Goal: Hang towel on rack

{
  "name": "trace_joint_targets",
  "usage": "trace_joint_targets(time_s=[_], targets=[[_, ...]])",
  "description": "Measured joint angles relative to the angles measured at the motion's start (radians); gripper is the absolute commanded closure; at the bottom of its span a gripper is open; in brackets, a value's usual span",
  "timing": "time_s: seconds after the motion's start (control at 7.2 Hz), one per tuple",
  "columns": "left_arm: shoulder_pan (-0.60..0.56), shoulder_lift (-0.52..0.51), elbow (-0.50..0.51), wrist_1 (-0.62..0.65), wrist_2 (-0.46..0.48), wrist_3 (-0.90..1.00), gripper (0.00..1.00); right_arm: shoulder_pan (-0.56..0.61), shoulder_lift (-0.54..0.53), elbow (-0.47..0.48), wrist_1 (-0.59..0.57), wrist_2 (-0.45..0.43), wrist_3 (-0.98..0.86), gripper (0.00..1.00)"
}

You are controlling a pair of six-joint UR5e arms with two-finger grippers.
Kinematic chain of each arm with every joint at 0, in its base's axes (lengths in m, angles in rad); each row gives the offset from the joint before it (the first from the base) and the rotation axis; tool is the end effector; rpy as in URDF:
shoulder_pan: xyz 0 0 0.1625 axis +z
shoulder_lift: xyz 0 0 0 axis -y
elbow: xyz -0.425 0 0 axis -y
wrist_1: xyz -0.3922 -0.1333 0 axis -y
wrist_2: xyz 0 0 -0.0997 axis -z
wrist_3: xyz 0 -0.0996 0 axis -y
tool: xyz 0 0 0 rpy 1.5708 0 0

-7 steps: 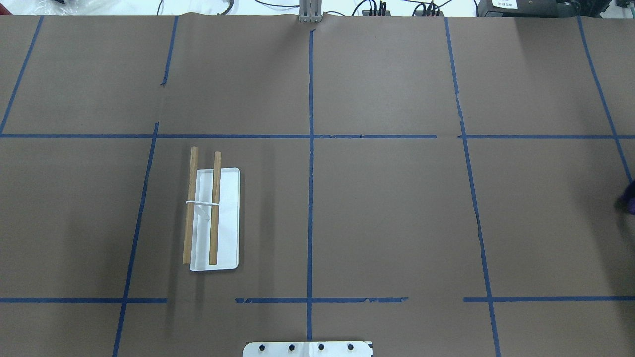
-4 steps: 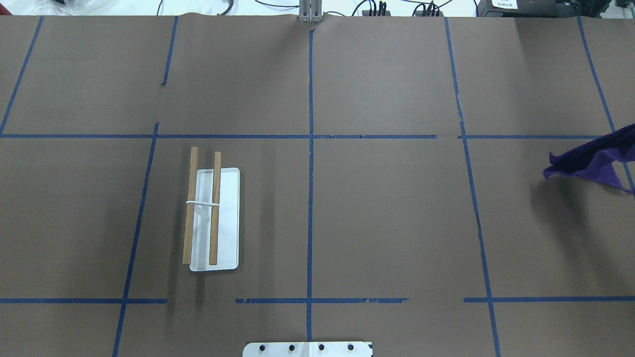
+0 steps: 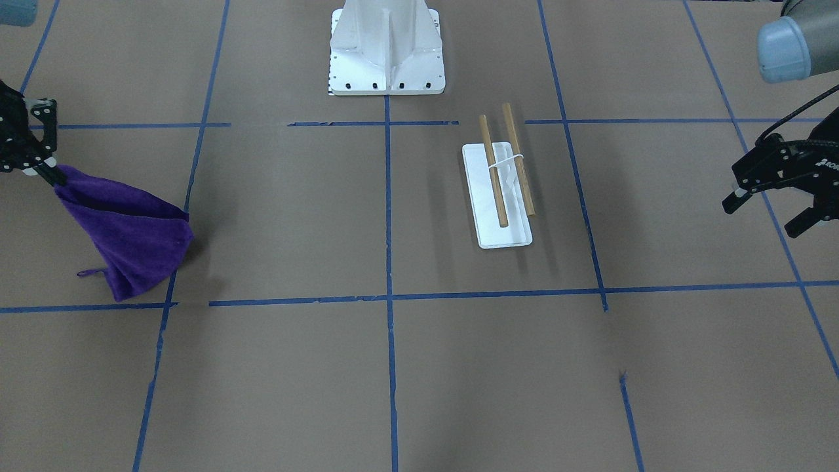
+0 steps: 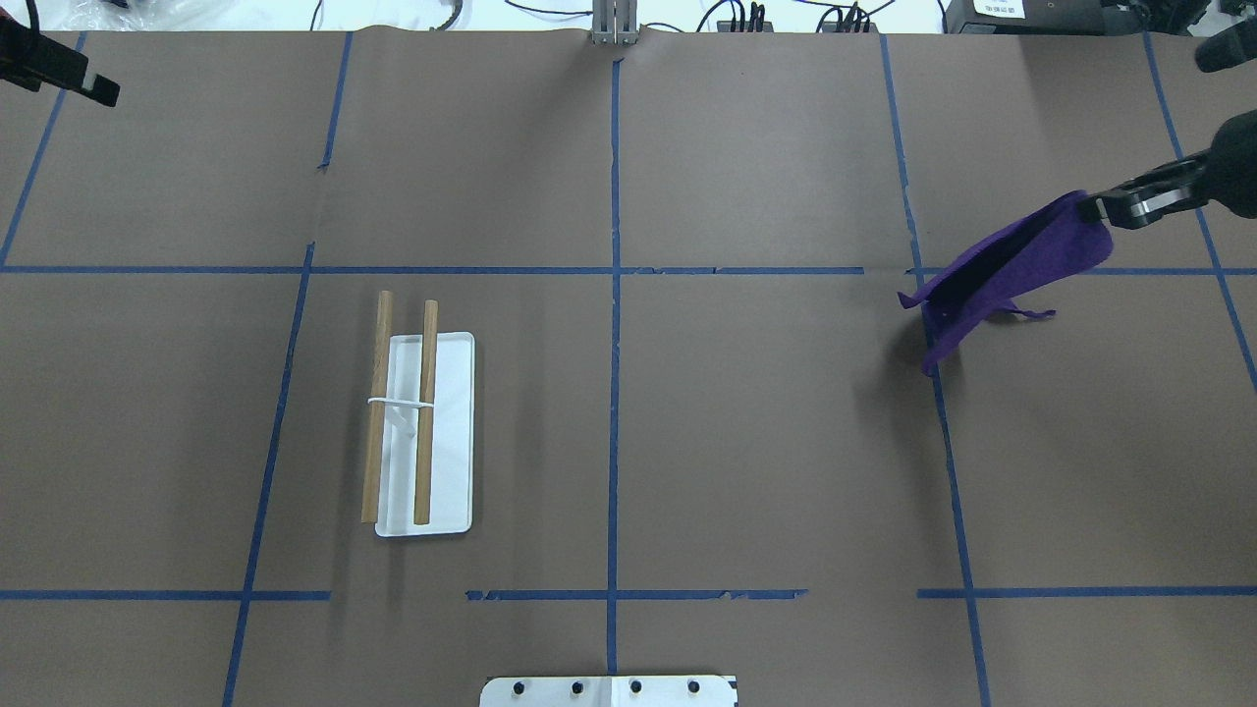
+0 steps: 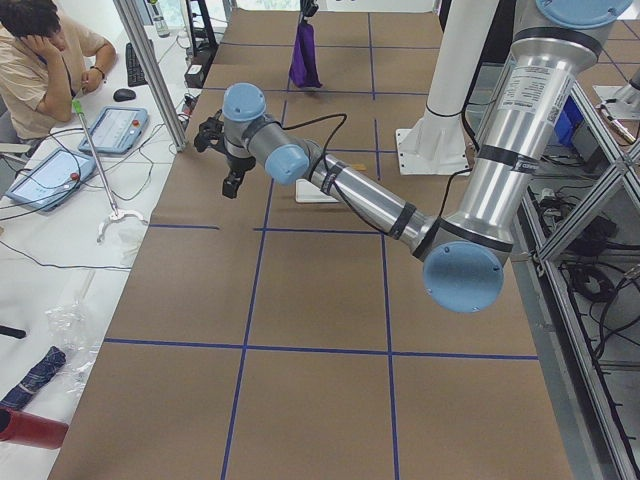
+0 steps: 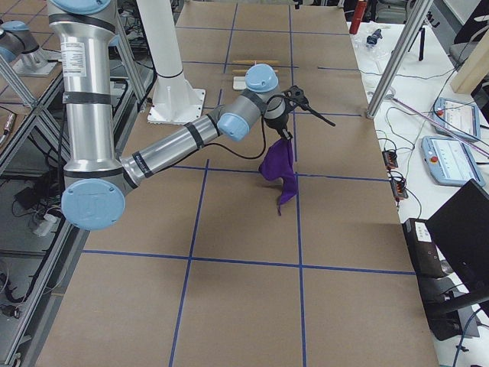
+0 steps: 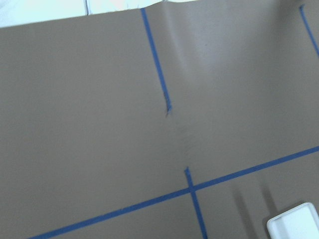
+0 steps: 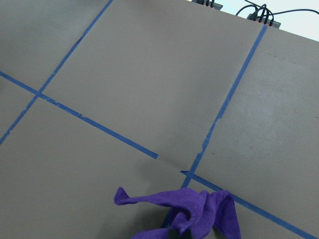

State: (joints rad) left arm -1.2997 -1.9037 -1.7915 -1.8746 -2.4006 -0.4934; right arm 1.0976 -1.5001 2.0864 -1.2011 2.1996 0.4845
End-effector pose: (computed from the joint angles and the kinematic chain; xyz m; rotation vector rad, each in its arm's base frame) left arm 0.1000 -0.5831 0.3266 0.4561 1.0170 0.1565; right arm -0.1523 -0.4613 0.3345 0.5523 -0.9395 -0.2901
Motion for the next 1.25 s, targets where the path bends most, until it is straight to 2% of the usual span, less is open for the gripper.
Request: trace_joint_targets(time_s=[0.14, 0.42, 0.69, 0.83, 0.97, 1.11, 1.25], targets=[[0.016, -0.022, -0.004, -0.078, 0.001, -0.110, 0.00, -0.054, 0.042, 0.002, 0.000, -0.043, 0.062, 1.00], [0.123, -0.038, -0.030, -0.275, 0.027, -0.391, 0.00, -0.161, 0.136, 0.003, 0.000, -0.132, 0.180, 1.00], [0.244, -0.076, -0.046, -0.326, 0.071, -0.656, 0.00, -0.270, 0.217, 0.003, 0.000, -0.239, 0.262, 1.00], [0.302, -0.115, -0.043, -0.309, 0.117, -0.828, 0.09, -0.313, 0.256, 0.004, 0.000, -0.288, 0.305, 1.00], [0.370, -0.176, -0.040, -0.241, 0.189, -0.996, 0.25, -0.357, 0.294, 0.005, 0.000, -0.344, 0.346, 1.00], [0.439, -0.239, -0.037, -0.154, 0.267, -1.149, 0.30, -0.404, 0.331, 0.007, 0.000, -0.408, 0.374, 1.00], [0.499, -0.282, -0.034, -0.093, 0.322, -1.292, 0.30, -0.448, 0.362, 0.010, 0.000, -0.472, 0.388, 1.00]])
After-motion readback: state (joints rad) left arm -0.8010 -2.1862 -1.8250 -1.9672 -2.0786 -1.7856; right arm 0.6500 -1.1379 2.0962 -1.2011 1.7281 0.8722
